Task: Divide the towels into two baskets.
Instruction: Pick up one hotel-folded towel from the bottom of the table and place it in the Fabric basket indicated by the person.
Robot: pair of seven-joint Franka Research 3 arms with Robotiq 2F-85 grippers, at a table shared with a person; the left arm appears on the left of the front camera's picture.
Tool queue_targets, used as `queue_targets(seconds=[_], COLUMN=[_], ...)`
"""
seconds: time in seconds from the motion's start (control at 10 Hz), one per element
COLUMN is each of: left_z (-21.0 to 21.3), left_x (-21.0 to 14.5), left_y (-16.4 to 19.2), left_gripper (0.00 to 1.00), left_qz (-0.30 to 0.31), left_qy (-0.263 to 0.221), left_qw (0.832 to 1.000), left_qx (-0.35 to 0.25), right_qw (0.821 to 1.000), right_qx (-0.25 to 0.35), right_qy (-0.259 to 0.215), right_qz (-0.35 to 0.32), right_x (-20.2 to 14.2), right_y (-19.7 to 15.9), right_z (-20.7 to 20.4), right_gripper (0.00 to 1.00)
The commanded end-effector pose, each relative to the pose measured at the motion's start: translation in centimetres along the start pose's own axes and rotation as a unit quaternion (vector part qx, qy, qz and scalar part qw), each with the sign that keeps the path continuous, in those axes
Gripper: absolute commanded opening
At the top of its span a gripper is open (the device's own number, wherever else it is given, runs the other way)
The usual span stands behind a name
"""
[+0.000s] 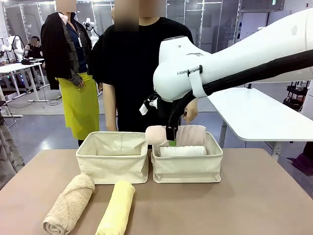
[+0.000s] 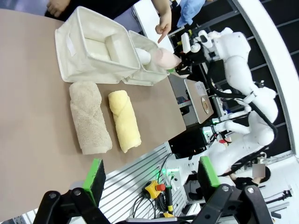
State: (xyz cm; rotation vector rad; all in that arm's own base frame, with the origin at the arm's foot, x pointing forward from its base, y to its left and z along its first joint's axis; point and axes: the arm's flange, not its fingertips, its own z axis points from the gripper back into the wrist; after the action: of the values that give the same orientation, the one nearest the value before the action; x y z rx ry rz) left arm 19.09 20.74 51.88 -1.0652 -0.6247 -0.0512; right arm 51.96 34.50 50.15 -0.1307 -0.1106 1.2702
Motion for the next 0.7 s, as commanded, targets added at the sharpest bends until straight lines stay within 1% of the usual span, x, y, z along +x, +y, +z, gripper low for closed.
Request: queue_targets(seconds=[0.0, 0.1, 0.4, 0.5, 0.6], left_z=[0.2, 0.2, 0.2, 0.2, 0.2], left_x=[-0.1, -0.1, -0.1, -0.1, -0.1], left_y=[-0.2, -0.2, -0.2, -0.2, -0.2], left_gripper=[1.00, 1.00, 1.00, 1.00, 1.00], left_qz=[-0.003, -0.003, -0.003, -0.003, -0.003], left_qy=[-0.002, -0.002, -0.002, -0.002, -0.002], left_qw=[1.000, 1.000, 1.000, 1.000, 1.000], left_qx=[-0.008, -0.008, -0.008, -0.008, -0.008], right_qw=[1.000, 1.000, 1.000, 1.000, 0.999], right_qx=[0.000, 0.000, 0.000, 0.000, 0.022], right_qy=[-0.019, 0.000, 0.000, -0.005, -0.011], right_qz=[0.004, 0.000, 0.000, 0.007, 0.030], right_x=[-0.4, 0.0, 0.0, 0.1, 0.1], right_y=[-2.0, 0.0, 0.0, -0.8, -2.4], right_z=[-1.4, 0.0, 0.0, -0.9, -1.7], right_gripper=[0.56, 0.56, 0.56, 0.56, 0.56])
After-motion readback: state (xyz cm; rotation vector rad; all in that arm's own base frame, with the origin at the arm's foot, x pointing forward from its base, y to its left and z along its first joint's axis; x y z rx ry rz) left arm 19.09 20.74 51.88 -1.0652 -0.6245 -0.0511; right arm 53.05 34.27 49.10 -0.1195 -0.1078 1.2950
